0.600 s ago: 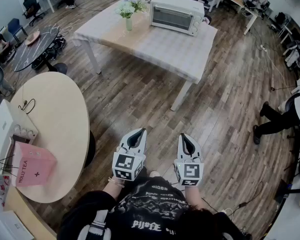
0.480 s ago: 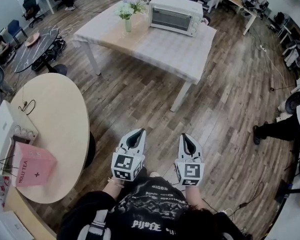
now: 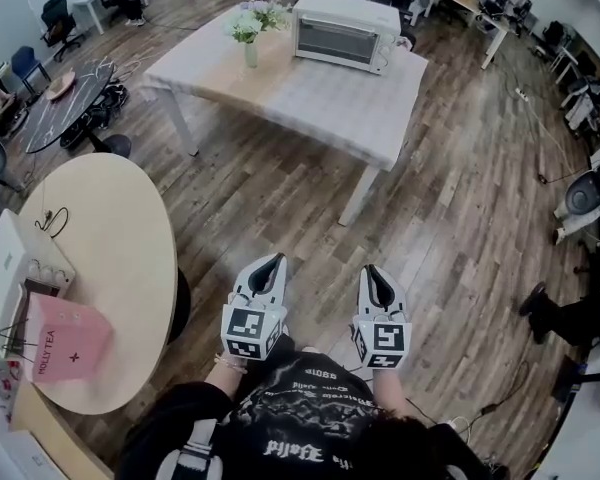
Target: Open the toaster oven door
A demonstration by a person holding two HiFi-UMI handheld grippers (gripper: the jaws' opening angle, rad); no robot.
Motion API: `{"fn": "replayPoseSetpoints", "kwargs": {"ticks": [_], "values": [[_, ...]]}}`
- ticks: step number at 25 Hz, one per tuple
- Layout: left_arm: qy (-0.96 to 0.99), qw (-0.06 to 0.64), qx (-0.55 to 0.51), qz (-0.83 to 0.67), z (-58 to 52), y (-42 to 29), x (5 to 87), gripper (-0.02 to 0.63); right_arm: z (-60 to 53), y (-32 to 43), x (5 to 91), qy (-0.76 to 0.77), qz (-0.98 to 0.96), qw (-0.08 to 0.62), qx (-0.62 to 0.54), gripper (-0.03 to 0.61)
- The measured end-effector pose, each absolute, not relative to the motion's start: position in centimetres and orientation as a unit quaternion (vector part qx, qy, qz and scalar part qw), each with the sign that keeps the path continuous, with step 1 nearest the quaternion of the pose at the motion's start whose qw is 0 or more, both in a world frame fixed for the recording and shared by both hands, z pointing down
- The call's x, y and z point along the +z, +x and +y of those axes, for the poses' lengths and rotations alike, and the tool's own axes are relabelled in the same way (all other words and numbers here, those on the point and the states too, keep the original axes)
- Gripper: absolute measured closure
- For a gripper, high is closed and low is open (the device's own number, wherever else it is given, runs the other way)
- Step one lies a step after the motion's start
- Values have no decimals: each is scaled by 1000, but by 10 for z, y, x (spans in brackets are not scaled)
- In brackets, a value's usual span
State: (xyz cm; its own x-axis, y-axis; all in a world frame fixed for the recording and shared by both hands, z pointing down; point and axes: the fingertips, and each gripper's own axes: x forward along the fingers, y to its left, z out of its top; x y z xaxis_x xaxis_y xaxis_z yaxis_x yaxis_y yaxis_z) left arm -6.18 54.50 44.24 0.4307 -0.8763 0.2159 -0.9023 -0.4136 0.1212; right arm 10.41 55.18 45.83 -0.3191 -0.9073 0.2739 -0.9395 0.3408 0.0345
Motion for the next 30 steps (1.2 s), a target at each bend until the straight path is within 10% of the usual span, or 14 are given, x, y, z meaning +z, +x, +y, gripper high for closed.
{"fn": "replayPoseSetpoints", "kwargs": {"ticks": [2, 9, 30], "values": [[837, 104, 61, -533, 542, -66, 442, 595, 551, 102, 459, 563, -814, 127, 68, 407], [832, 94, 61, -543, 530, -93, 445, 594, 542, 108, 461, 579, -802, 122, 77, 336], [852, 112, 65, -507, 464, -88, 466, 592, 478, 72, 487, 584, -797, 128, 89, 322]]}}
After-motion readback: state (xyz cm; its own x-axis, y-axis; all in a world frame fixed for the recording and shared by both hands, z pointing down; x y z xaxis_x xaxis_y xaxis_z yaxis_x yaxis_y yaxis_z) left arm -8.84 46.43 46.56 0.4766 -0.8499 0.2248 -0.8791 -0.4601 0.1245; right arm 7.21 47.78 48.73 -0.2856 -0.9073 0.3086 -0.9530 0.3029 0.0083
